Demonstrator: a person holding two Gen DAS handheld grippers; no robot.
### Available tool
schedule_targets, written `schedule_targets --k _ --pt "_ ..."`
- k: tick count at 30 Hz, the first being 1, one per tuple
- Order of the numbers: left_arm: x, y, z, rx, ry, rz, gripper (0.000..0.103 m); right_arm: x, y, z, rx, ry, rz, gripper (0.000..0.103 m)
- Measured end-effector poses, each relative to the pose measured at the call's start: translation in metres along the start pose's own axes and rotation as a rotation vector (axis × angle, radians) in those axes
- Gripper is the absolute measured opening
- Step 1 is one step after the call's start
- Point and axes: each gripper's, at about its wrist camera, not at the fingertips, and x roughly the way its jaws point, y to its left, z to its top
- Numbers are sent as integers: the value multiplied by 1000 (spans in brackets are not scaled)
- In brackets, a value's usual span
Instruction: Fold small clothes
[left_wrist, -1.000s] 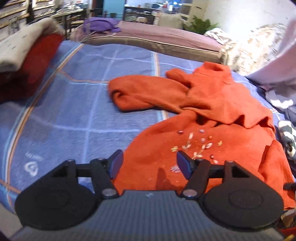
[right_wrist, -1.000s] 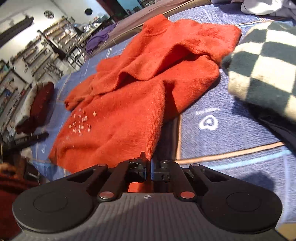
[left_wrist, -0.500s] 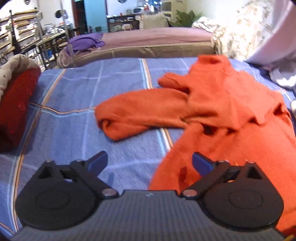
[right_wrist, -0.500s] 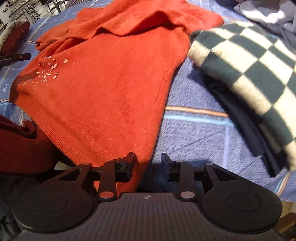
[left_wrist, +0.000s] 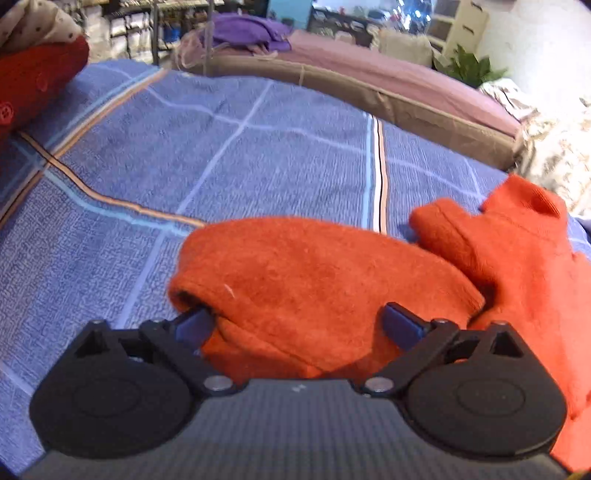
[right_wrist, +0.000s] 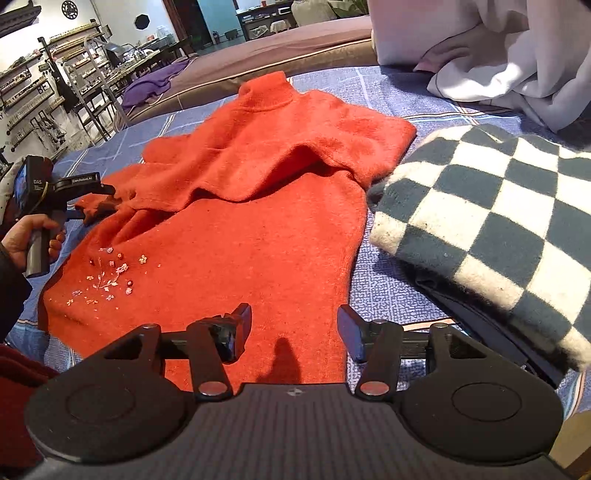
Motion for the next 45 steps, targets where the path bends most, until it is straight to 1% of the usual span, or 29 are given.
schedule_targets --k 2,3,4,6,7,9,11,13,14,15,17,19,20,21,22,24,25,26,27,28,29,30,32,34,37,41,43,44,45 --pt "-1 -13 5 84 -45 36 25 -1 -4 1 20 -2 -14 90" --pt "-2 -17 9 119 -52 41 23 -1 -5 1 29 -5 -25 90" --pt "-3 -18 16 128 -55 32 20 -1 -6 2 36 -8 -32 91" --pt "-8 -10 32 94 -76 11 18 1 -6 4 37 -4 -32 91" --pt "-13 -4 43 85 -107 25 17 2 -5 6 34 -6 -30 91" --pt "-26 10 72 113 -203 113 17 2 0 8 14 -9 -17 91" --pt "-39 26 103 142 -285 220 17 4 3 10 -2 -11 -9 92" --pt "-48 41 134 172 -346 313 17 7 4 12 -1 -6 -1 92" --pt "-49 49 149 176 -349 330 17 9 4 13 4 -4 5 92" --pt "-49 59 164 164 -334 326 17 11 5 14 9 -3 10 92" --pt "-43 68 182 154 -310 353 16 16 8 16 9 4 28 92" --pt "-32 67 185 215 -315 440 15 19 14 19 -8 0 45 92" --pt "-23 69 184 249 -299 469 15 19 17 20 -19 -5 53 92" --pt "-17 70 180 256 -278 481 15 19 19 21 -26 -10 59 92" --pt "-10 71 175 249 -247 465 15 19 20 21 -28 -16 64 93" --pt "0 73 164 216 -185 410 19 22 21 23 -31 -26 71 94" --pt "5 73 158 206 -150 393 28 24 21 25 -39 -28 67 95" --pt "7 71 150 209 -137 393 48 27 23 28 -58 -33 56 95" --pt "6 71 139 227 -140 402 59 29 25 31 -84 -41 46 95" --pt "3 66 130 249 -151 417 74 30 29 36 -123 -52 36 95" --pt "-2 60 120 271 -168 422 81 31 33 39 -156 -63 33 95" --pt "-8 52 111 299 -179 402 84 32 36 42 -180 -72 35 95" --pt "-22 36 92 360 -187 326 97 33 39 46 -207 -89 37 97" --pt "-35 16 72 427 -175 248 103 36 41 46 -207 -97 31 101" --pt "-51 -14 38 512 -148 142 103 42 39 40 -170 -76 49 101" --pt "-61 -49 1 587 -71 -7 103 38 36 29 -139 -33 86 101" --pt "-63 -64 -13 641 -45 -41 103 30 27 29 -92 8 122 101" --pt "-63 -70 -17 668 -42 -43 103 26 23 31 -69 29 153 101" --pt "-64 -76 -20 692 -41 -48 103 19 19 35 -44 51 206 101"
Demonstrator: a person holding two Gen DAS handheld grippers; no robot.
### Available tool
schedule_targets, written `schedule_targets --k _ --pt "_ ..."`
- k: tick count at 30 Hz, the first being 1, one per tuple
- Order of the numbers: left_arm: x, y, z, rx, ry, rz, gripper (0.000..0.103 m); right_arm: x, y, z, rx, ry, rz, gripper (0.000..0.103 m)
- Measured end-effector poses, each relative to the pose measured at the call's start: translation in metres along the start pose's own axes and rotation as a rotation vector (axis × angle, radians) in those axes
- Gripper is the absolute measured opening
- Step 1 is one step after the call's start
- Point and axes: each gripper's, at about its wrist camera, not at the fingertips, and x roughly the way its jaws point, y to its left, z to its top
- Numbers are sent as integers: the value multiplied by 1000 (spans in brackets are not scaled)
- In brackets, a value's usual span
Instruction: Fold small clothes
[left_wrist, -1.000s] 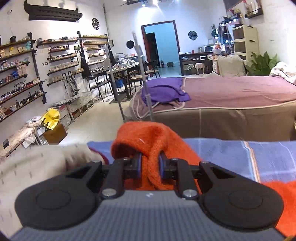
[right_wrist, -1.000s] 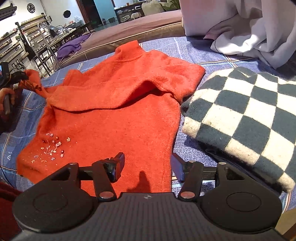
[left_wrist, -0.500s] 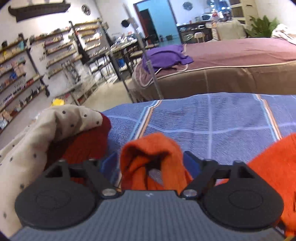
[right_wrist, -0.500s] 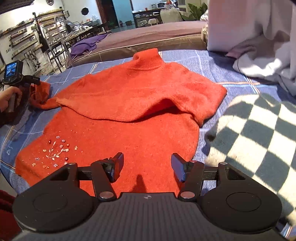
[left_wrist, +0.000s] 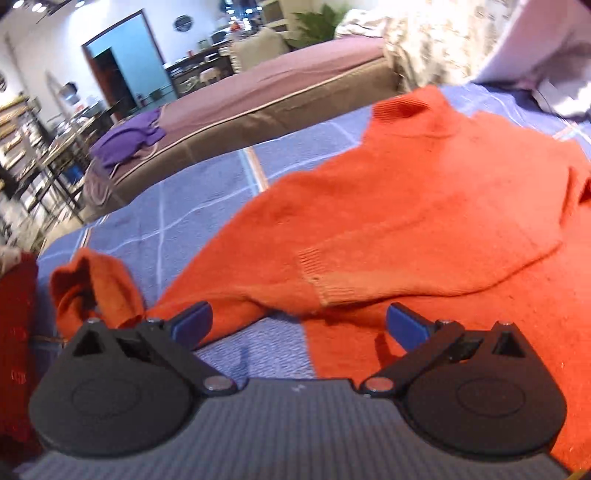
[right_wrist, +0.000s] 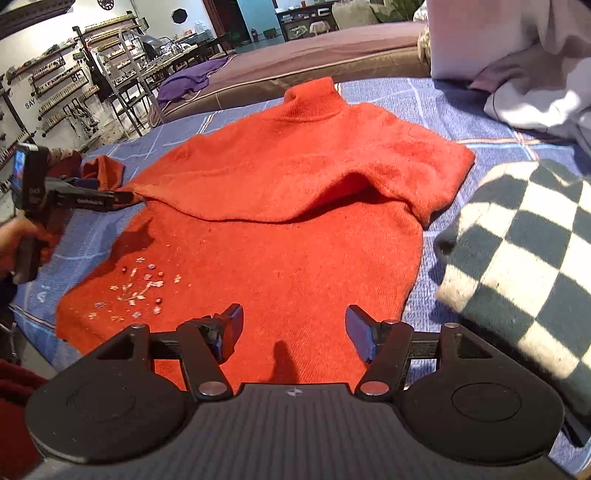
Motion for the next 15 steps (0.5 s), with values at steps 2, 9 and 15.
schedule_targets --k 2,9,15 --pt "-3 -6 8 24 -6 -18 103 -18 -6 9 62 19 126 101" --pt "-38 27 66 -42 15 -134 103 -81 7 72 192 21 558 103" --pt "-65 59 151 -107 -61 -163 103 -88 34 171 -30 -137 447 103"
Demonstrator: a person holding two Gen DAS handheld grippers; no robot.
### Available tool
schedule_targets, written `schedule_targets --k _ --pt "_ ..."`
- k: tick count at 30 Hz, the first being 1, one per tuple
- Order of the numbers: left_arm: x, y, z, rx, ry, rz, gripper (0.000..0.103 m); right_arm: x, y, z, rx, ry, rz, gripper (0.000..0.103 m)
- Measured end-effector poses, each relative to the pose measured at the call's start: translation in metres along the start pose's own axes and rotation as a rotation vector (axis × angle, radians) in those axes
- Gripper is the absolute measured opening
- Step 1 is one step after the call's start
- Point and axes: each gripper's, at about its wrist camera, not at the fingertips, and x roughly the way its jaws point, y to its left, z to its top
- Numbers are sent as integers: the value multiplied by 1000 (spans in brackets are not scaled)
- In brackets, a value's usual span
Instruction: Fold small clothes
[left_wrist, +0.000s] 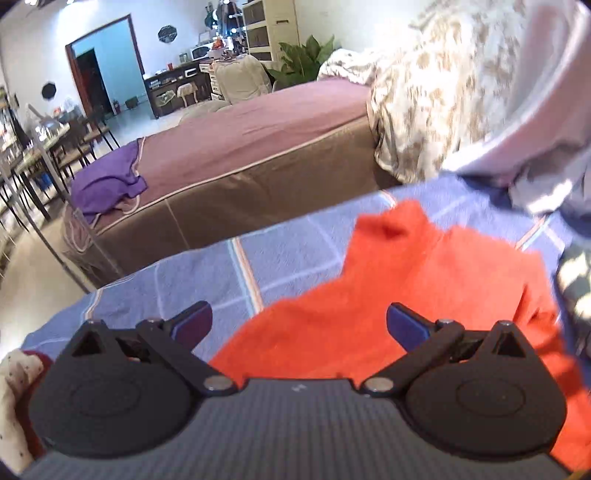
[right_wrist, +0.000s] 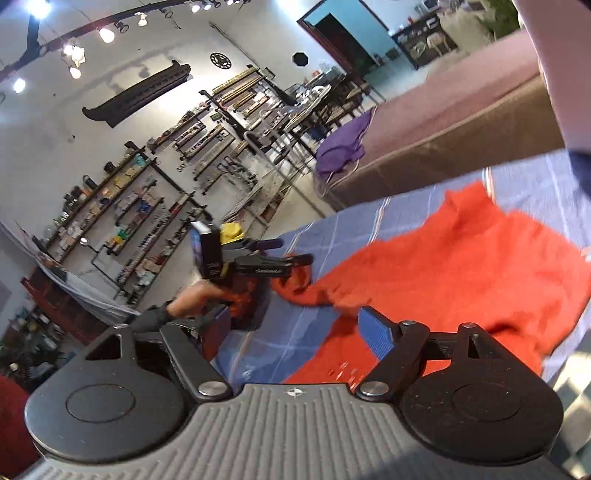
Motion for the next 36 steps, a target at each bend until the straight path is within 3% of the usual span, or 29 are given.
schedule_targets --k 2,4,6,10,15,20,22,26,27,28,29,30,34,36 --pt "9 2 22 -60 28 -82 103 29 -11 28 -40 6 -59 103" --pt "23 -1 35 -90 51 -113 103 59 -27 46 -66 20 -118 103" --pt "40 -7 42 -68 55 -140 103 93 -49 61 -77 68 -144 103" --pt "96 -25 43 2 86 -169 103 152 -96 73 -178 125 -226 92" --pt "178 -46 29 -13 126 -214 103 206 -181 86 -57 88 -261 89" --pt "233 -59 3 -51 139 -267 103 264 -246 79 205 121 -210 89" --pt "243 -64 -10 -31 166 -281 103 277 -262 72 297 93 -183 90" --pt "253 -66 -33 -13 207 -319 103 302 -273 58 487 131 10 98" --pt "255 -67 -38 1 219 -324 103 306 -269 59 478 133 15 92" --pt "256 -69 -41 23 223 -324 103 308 -262 63 442 124 14 56" --pt "256 -72 -43 44 216 -316 103 305 -251 72 376 106 22 29" --pt "255 -73 -45 53 206 -308 103 300 -238 79 308 65 37 23" --pt "254 -74 -41 9 177 -342 103 270 -198 111 168 -107 106 19" --pt "254 -78 -36 -3 161 -352 103 252 -170 121 -10 -143 89 19"
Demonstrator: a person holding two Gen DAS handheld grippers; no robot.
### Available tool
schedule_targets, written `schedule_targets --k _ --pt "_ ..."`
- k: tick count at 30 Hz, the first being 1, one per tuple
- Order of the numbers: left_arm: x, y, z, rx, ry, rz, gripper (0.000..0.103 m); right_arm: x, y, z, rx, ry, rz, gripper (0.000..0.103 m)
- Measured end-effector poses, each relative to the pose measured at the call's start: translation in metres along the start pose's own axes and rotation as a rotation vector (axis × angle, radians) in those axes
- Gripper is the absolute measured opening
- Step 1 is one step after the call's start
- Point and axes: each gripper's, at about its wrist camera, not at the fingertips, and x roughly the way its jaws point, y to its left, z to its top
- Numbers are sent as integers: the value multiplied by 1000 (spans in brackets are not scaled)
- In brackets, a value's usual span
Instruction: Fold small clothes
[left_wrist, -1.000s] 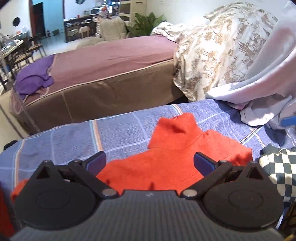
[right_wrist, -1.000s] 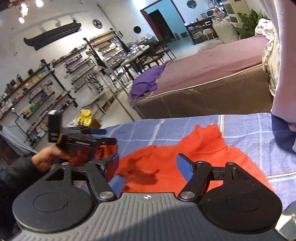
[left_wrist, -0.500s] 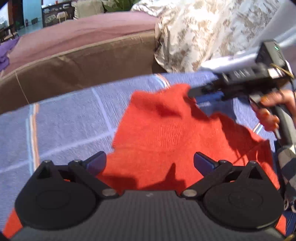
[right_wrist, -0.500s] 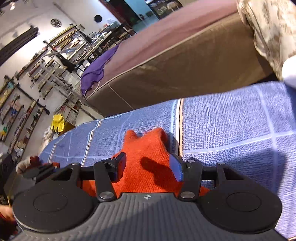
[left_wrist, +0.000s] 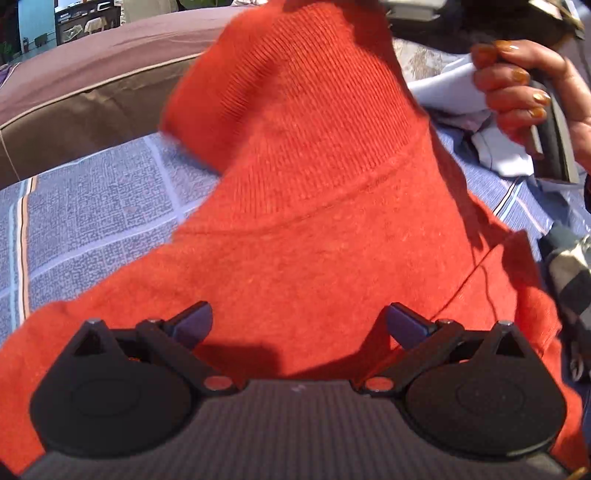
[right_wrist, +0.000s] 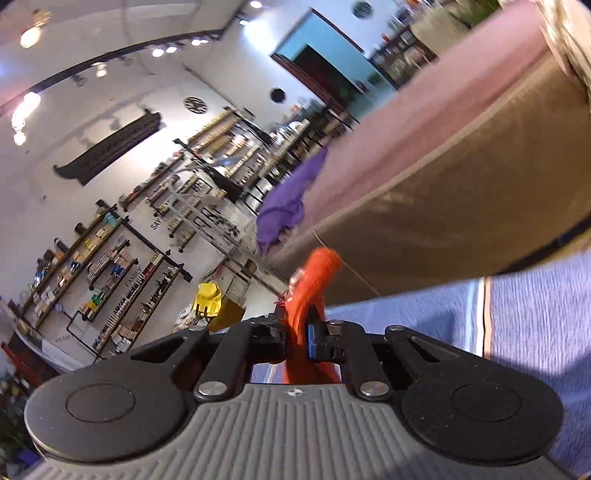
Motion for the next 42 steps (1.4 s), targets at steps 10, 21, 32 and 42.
schedule_targets --k 10,21,32,42 --pt "28 37 16 -184 52 325 103 -34 35 -66 -313 354 84 19" --pt "-19 63 21 -259 -29 493 103 -32 57 -152 -521 732 78 17" --pt "-82 15 -61 -142 -29 412 103 -29 -44 -66 151 311 -369 60" --pt "-128 -25 -130 -242 -88 456 103 5 10 -68 88 115 -157 15"
